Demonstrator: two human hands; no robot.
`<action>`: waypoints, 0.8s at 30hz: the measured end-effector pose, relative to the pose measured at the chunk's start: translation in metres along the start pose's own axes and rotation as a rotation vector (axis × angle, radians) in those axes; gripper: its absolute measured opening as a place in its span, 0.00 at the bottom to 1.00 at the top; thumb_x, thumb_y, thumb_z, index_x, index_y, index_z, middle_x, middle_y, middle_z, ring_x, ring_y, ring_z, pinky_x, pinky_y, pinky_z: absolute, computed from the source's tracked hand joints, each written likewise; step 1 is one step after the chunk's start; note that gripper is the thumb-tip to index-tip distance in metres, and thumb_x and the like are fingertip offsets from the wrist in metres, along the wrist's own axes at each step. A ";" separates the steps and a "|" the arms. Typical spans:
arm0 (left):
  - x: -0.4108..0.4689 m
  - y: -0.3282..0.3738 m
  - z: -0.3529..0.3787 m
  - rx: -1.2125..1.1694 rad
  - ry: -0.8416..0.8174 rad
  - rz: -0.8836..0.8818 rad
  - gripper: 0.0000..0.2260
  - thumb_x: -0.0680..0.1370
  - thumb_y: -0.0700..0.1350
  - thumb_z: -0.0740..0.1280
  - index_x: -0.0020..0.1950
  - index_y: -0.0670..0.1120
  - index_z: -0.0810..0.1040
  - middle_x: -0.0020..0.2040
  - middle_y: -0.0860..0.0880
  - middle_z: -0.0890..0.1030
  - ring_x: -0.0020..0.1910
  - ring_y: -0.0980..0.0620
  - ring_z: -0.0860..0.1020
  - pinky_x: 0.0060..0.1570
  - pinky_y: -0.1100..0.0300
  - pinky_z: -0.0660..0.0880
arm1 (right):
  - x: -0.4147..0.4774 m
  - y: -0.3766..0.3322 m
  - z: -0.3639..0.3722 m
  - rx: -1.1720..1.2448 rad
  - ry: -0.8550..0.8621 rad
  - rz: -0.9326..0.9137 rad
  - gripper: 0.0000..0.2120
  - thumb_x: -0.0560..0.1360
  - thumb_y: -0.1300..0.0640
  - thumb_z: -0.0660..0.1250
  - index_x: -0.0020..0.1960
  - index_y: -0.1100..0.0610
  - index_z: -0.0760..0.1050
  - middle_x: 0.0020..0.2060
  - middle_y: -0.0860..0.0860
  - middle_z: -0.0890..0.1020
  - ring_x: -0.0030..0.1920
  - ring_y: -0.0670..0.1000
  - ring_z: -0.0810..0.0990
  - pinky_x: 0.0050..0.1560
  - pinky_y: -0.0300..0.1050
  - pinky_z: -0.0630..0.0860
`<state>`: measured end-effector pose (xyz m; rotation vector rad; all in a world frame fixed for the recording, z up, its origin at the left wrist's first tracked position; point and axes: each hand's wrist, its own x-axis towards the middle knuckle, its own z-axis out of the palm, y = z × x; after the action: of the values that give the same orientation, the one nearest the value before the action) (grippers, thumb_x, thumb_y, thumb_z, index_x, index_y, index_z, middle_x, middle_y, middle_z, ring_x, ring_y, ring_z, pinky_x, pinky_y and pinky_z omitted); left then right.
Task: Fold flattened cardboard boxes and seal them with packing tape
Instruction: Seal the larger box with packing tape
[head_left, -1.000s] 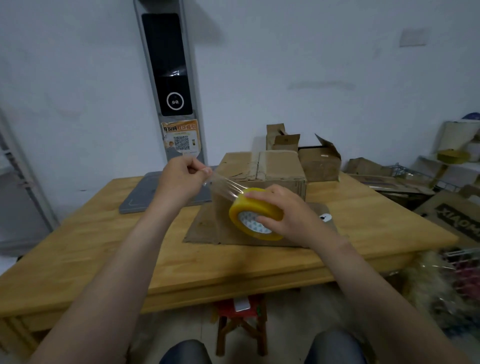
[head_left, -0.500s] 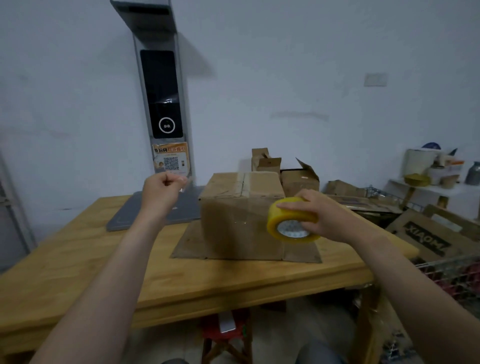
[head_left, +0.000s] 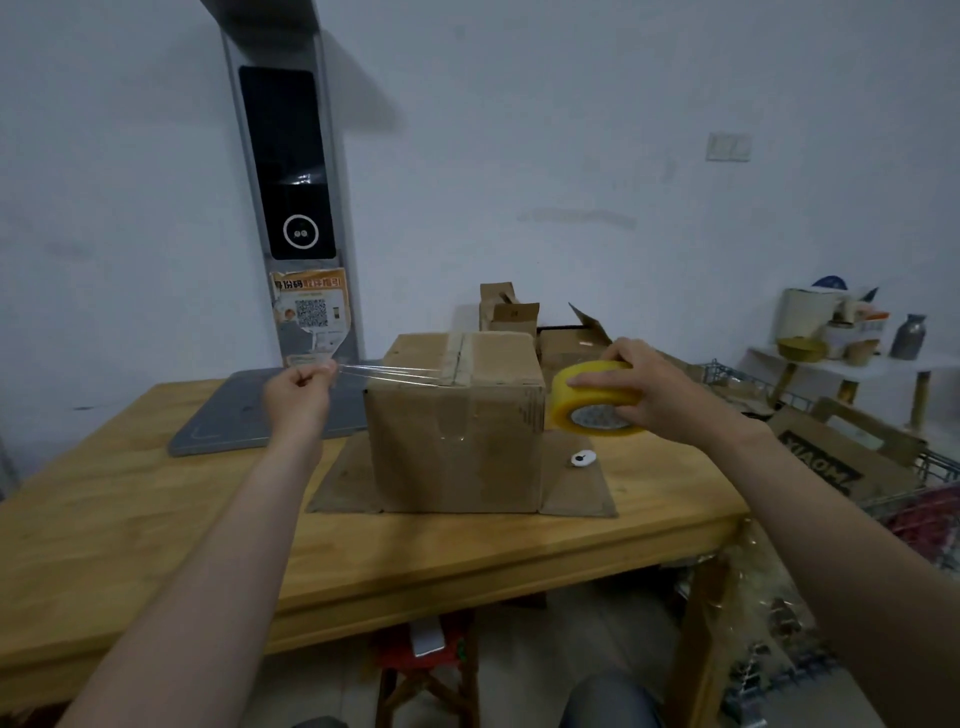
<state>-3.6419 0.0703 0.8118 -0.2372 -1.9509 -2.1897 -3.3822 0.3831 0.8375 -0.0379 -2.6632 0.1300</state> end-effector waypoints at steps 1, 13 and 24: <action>0.000 -0.004 0.003 0.001 -0.001 -0.010 0.08 0.80 0.44 0.71 0.41 0.48 0.81 0.42 0.53 0.81 0.49 0.52 0.77 0.52 0.57 0.72 | 0.003 0.002 -0.002 -0.028 -0.005 -0.013 0.29 0.77 0.62 0.73 0.67 0.32 0.72 0.60 0.48 0.67 0.60 0.49 0.67 0.61 0.48 0.71; 0.029 -0.031 0.018 0.056 0.028 0.040 0.04 0.80 0.47 0.72 0.50 0.47 0.83 0.45 0.52 0.83 0.50 0.52 0.79 0.51 0.57 0.72 | 0.046 0.014 0.018 -0.240 -0.029 -0.022 0.25 0.77 0.56 0.73 0.67 0.34 0.75 0.59 0.53 0.70 0.59 0.54 0.68 0.60 0.54 0.73; 0.038 -0.054 0.020 0.041 0.005 -0.018 0.05 0.78 0.50 0.73 0.51 0.51 0.85 0.46 0.59 0.83 0.48 0.54 0.79 0.58 0.46 0.78 | 0.058 0.018 0.035 -0.305 -0.042 0.003 0.30 0.75 0.58 0.74 0.68 0.30 0.72 0.56 0.52 0.70 0.56 0.52 0.67 0.56 0.52 0.74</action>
<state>-3.6923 0.0946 0.7721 -0.2080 -2.0011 -2.1563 -3.4495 0.4008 0.8306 -0.1381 -2.7011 -0.2778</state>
